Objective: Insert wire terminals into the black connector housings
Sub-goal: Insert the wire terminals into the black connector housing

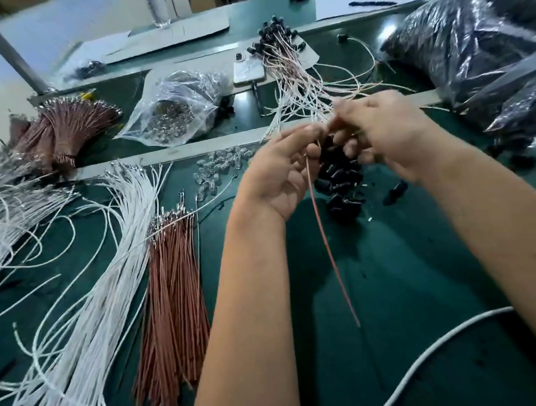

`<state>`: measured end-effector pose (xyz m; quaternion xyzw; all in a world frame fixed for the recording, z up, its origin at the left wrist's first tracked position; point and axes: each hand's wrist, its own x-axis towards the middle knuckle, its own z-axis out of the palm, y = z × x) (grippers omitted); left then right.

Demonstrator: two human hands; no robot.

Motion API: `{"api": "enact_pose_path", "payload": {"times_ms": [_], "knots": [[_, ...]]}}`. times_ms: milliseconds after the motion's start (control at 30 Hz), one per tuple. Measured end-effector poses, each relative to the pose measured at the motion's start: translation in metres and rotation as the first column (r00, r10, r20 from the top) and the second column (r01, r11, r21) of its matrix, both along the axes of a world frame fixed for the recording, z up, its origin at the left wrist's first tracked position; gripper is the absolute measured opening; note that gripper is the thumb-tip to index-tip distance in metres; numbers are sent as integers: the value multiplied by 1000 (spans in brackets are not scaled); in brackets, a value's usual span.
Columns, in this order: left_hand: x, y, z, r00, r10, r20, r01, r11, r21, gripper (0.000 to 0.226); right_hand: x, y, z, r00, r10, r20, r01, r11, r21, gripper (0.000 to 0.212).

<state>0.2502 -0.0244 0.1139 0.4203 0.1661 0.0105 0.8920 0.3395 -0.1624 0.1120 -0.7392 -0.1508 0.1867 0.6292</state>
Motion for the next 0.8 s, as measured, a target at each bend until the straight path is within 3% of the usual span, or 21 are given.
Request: {"api": "enact_pose_path", "payload": {"times_ms": [167, 267, 333, 433, 567, 700, 800], "knots": [[3, 1, -7, 998, 53, 31, -52, 998, -33, 12, -28, -15, -20, 952, 304, -23, -304, 953, 9, 24], [0, 2, -13, 998, 56, 20, -56, 998, 28, 5, -32, -13, -25, 975, 224, 9, -224, 974, 23, 18], [-3, 3, -17, 999, 29, -28, -28, 999, 32, 3, -31, -10, -26, 993, 113, -29, -109, 987, 115, 22], [-9, 5, -19, 997, -43, -66, 34, 991, -131, 7, -32, -8, -26, 991, 53, -123, -22, 970, 243, 35], [-15, 6, -17, 990, -135, -26, 122, 947, -296, 16, -36, -7, -29, 986, 110, -128, -69, 956, 287, 33], [-17, 1, -21, 982, -184, -32, 171, 956, -238, 15, -34, -8, -30, 966, 182, -182, -103, 921, 376, 26], [-17, 2, -23, 979, -202, -21, 199, 975, -99, 17, -32, -10, -29, 952, 194, -236, -87, 913, 399, 17]]}}
